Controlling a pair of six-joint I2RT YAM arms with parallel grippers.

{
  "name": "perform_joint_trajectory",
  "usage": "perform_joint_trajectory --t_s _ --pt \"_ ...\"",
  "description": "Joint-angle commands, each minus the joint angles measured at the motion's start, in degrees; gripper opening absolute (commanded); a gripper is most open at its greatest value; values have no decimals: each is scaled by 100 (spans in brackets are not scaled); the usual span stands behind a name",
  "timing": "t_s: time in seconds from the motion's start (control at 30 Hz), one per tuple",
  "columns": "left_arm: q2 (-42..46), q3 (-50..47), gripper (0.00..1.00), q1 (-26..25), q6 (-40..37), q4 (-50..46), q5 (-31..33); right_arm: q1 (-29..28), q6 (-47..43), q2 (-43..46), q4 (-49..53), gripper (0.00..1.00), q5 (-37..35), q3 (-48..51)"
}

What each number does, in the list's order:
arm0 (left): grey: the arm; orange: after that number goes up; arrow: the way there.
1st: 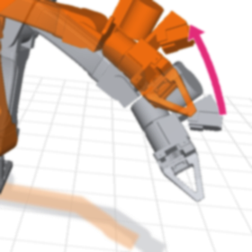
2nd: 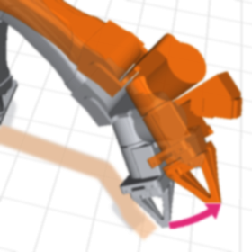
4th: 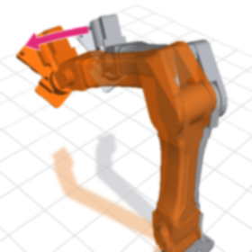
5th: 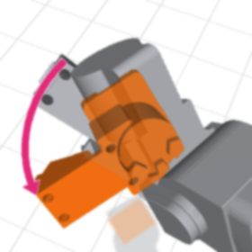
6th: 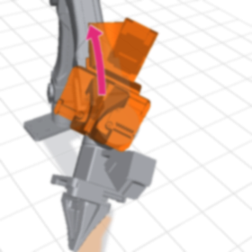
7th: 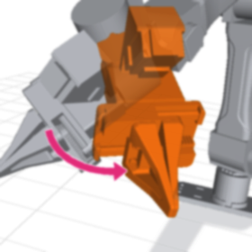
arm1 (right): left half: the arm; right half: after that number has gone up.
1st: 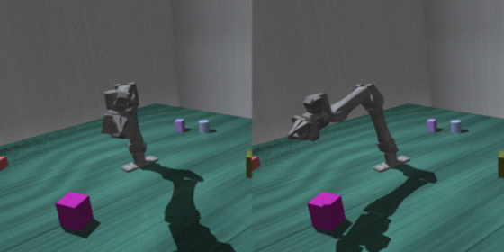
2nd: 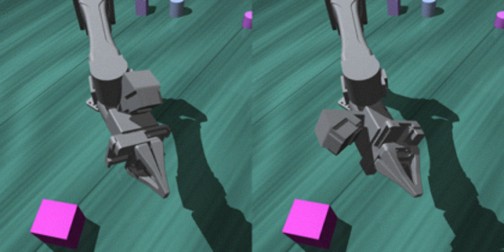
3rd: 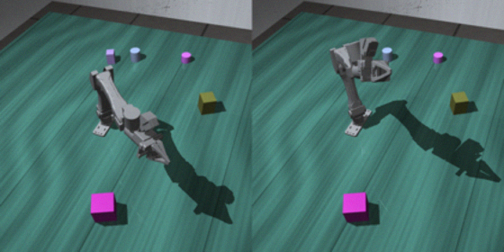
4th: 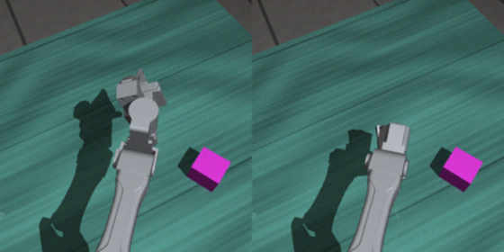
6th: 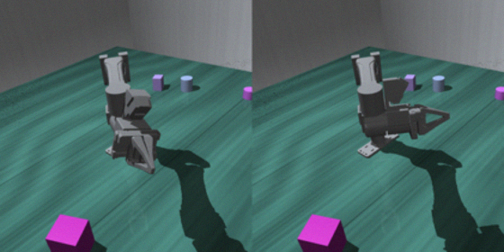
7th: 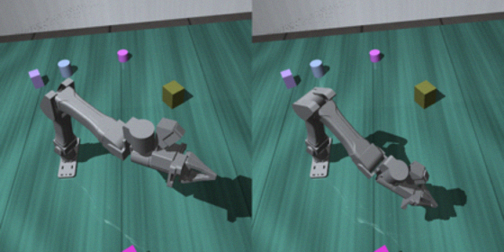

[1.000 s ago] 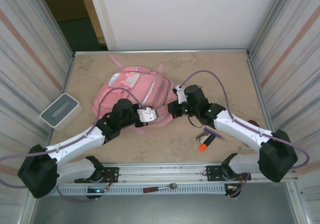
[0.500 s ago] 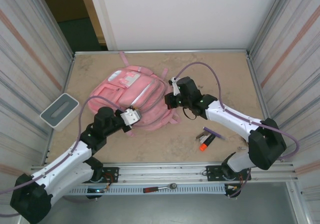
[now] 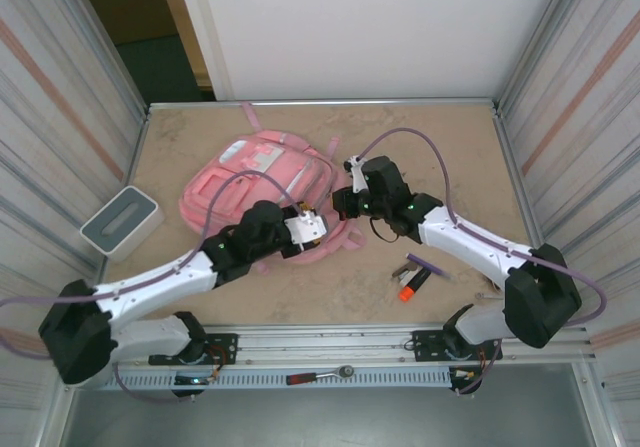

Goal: Pack the student bag

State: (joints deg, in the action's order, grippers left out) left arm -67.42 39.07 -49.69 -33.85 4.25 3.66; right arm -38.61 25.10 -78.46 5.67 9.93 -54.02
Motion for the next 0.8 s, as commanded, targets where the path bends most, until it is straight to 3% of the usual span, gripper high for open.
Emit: perform_joint_trajectory --t_s 0.0,0.17,0.33,0.43,0.6,0.77 --pt "-321 282 54 -27 -146 214 624 6 160 409 -391 0 112 60" --pt "-691 307 46 1 -298 594 944 2 197 522 -487 0 138 237" --pt "-694 194 13 153 -276 603 687 20 89 588 -407 0 26 363" --pt "-357 -34 1 339 -319 624 4 37 -68 653 -216 0 -198 433" --pt "558 -678 0 836 -421 1100 -2157 -6 -177 750 -34 0 -504 630" --pt "1287 -1288 0 1688 -28 1557 -2981 13 -192 818 194 0 -985 744"
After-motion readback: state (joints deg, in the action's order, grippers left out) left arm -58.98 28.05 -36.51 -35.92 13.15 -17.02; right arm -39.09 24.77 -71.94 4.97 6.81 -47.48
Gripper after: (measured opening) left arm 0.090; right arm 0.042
